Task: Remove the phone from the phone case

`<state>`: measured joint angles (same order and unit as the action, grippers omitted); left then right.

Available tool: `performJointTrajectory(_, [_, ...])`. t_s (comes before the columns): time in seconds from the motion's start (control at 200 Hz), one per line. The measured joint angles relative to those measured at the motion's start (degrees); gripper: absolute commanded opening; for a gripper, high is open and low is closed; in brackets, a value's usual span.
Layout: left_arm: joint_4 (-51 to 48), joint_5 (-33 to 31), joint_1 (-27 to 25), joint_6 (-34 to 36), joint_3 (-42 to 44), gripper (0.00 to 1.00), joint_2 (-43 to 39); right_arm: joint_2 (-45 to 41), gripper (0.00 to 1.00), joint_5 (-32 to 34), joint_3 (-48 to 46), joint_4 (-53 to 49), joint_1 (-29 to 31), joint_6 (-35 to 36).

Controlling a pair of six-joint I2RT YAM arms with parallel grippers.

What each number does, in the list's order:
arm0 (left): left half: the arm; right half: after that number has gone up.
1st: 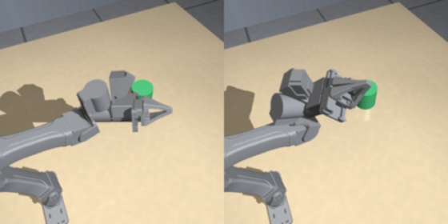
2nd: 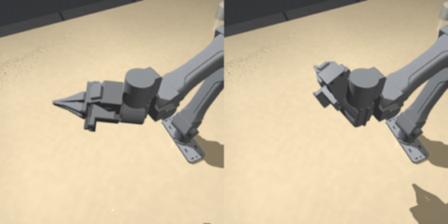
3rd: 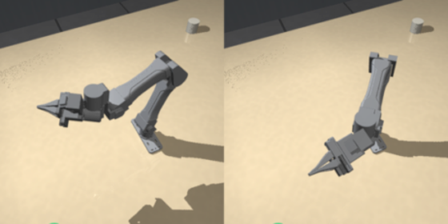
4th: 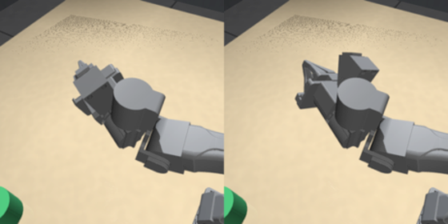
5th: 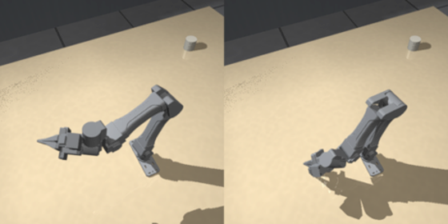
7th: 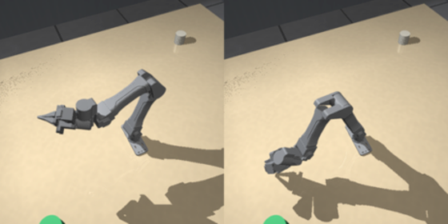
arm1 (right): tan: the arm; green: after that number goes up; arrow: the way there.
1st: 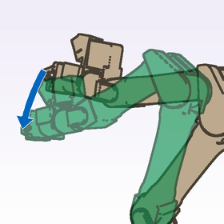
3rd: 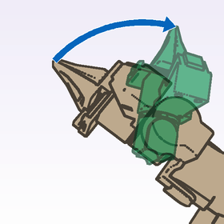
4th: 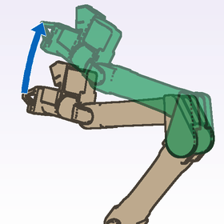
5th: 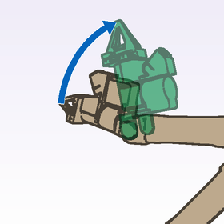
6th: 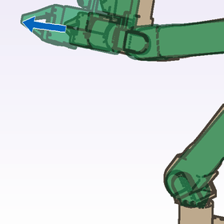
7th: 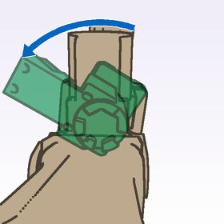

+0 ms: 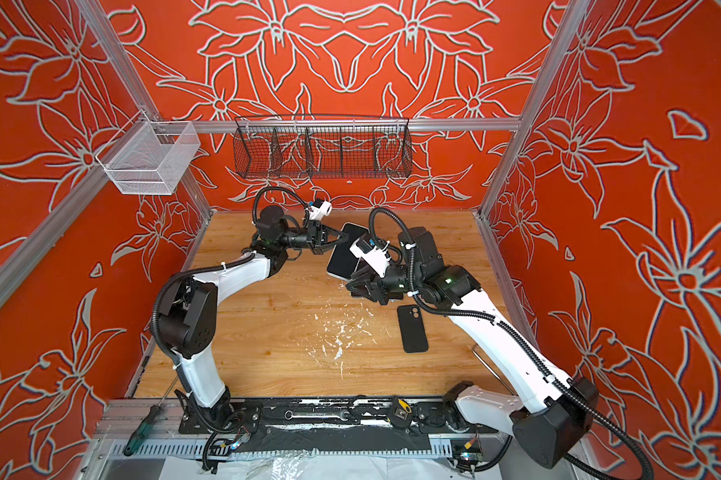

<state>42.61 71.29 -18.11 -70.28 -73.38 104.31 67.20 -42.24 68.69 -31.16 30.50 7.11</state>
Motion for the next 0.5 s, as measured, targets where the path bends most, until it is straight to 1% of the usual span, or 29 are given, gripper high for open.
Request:
performJointTrajectory(0.06, [-1.42,-0.22,0.00,1.16,0.02,0.00,-1.90,0.02,0.55,-0.31,-0.09,-0.26,-0.04,-0.17])
performJointTrajectory(0.3, [-3.19,-0.33,-0.02,3.23,0.39,0.00,-7.28,2.23,0.55,-3.41,-1.22,-0.35,-0.04,-1.11])
performJointTrajectory(0.5, [-4.02,-0.68,-0.13,3.82,2.93,0.00,-8.28,3.58,0.51,-6.21,-1.70,2.05,-0.04,-2.69])
